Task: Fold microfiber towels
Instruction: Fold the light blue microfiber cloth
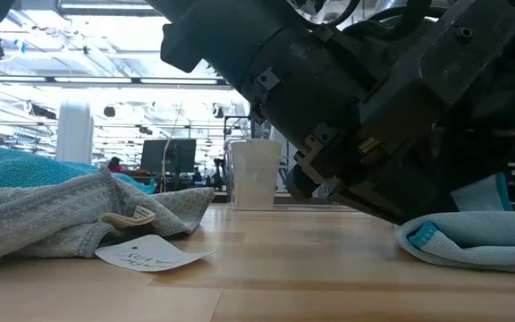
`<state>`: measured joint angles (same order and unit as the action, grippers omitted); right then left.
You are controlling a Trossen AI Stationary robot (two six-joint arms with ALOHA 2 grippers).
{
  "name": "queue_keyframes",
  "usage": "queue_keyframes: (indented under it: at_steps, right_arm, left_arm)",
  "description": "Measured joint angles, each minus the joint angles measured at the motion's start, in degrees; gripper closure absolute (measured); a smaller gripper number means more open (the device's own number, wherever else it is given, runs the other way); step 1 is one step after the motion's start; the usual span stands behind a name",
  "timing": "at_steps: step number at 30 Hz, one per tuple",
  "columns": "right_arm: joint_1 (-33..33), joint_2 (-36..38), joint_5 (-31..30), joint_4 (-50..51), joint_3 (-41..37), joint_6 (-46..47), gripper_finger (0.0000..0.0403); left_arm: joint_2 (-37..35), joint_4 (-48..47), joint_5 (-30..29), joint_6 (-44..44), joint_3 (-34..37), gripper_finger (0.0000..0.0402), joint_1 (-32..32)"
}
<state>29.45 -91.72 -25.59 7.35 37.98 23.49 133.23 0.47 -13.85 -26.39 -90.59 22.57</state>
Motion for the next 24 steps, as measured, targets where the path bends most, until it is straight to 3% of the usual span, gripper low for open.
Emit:
queue_keyframes:
  at_steps: [6, 16, 24]
  right_arm:
    - [-0.4, 1.1, 0.9, 1.9, 0.0, 0.7, 0.0392]
    - [-1.1, 2.9, 0.0, 4.8, 0.0, 12.4, 0.0393]
    - [0.2, 5.7, -1.0, 9.8, 0.0, 27.0, 0.0383]
  left_arm:
    - [0.0, 0.0, 0.0, 0.0, 0.0, 0.04, 0.0]
    - [0.0, 0.0, -0.2, -0.3, 0.0, 0.04, 0.1]
    - [0.0, -0.1, -0.8, -0.8, 0.0, 0.04, 0.5]
